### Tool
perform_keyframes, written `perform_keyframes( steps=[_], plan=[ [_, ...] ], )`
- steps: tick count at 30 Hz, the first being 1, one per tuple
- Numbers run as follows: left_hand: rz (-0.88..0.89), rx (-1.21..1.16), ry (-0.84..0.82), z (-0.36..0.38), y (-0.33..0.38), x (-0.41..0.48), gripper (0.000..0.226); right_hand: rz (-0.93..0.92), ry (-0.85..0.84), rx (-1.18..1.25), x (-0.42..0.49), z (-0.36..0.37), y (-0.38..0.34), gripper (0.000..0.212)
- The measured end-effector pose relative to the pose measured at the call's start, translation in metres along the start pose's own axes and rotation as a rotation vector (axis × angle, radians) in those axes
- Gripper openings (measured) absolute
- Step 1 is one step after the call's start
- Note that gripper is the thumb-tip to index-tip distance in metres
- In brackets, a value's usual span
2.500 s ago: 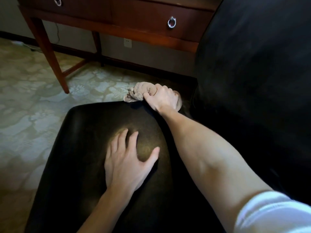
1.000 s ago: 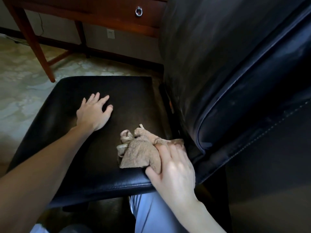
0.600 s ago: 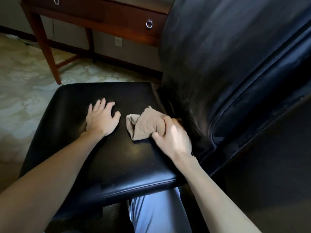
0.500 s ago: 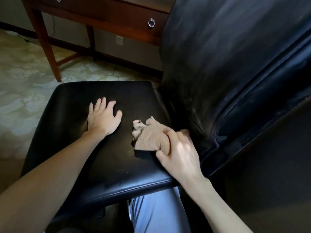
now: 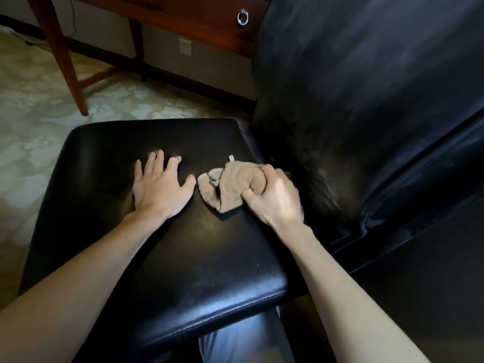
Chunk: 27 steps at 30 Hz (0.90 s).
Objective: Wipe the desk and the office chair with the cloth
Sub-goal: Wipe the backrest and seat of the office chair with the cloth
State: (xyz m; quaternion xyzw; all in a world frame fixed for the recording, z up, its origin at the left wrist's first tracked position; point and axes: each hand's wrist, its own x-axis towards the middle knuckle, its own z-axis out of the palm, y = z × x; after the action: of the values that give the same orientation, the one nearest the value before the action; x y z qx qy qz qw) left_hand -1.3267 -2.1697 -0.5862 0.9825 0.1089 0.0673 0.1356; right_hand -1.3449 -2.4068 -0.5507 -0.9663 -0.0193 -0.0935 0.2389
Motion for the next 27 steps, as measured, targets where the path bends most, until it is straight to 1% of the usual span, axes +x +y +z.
perform_keyframes(
  steps=[4, 8, 11, 14, 17, 19, 22, 25, 27],
  plan=[
    [-0.032, -0.034, 0.063, 0.001, 0.005, -0.005, 0.063, -0.002, 0.009, 0.029, 0.063, 0.018, -0.014, 0.058],
    [-0.087, -0.045, 0.104, 0.000, 0.014, -0.011, 0.063, -0.022, -0.028, 0.011, 0.090, 0.020, -0.022, 0.056],
    [-0.110, -0.022, 0.117, 0.000, 0.019, -0.015, 0.065, -0.080, -0.051, -0.050, 0.070, 0.014, -0.023, 0.061],
    [-0.100, -0.027, 0.118, 0.000, 0.018, -0.016, 0.065, -0.133, -0.013, -0.159, 0.020, 0.005, -0.016, 0.061],
    [-0.086, -0.034, 0.107, 0.001, 0.015, -0.015, 0.065, -0.120, -0.009, -0.140, -0.023, -0.009, -0.001, 0.064],
    [-0.064, -0.027, 0.096, 0.000, 0.012, -0.013, 0.065, -0.087, -0.021, -0.113, -0.028, -0.010, 0.005, 0.063],
    [-0.017, -0.044, 0.062, -0.003, 0.007, -0.006, 0.067, -0.066, -0.015, -0.087, -0.004, 0.001, -0.001, 0.059],
    [0.018, -0.011, 0.033, -0.003, 0.004, 0.000, 0.069, -0.068, -0.015, -0.038, 0.042, 0.018, -0.012, 0.062],
    [0.036, -0.008, 0.032, -0.002, 0.003, 0.000, 0.069, -0.057, 0.029, -0.032, 0.070, 0.030, -0.020, 0.060]
  ],
)
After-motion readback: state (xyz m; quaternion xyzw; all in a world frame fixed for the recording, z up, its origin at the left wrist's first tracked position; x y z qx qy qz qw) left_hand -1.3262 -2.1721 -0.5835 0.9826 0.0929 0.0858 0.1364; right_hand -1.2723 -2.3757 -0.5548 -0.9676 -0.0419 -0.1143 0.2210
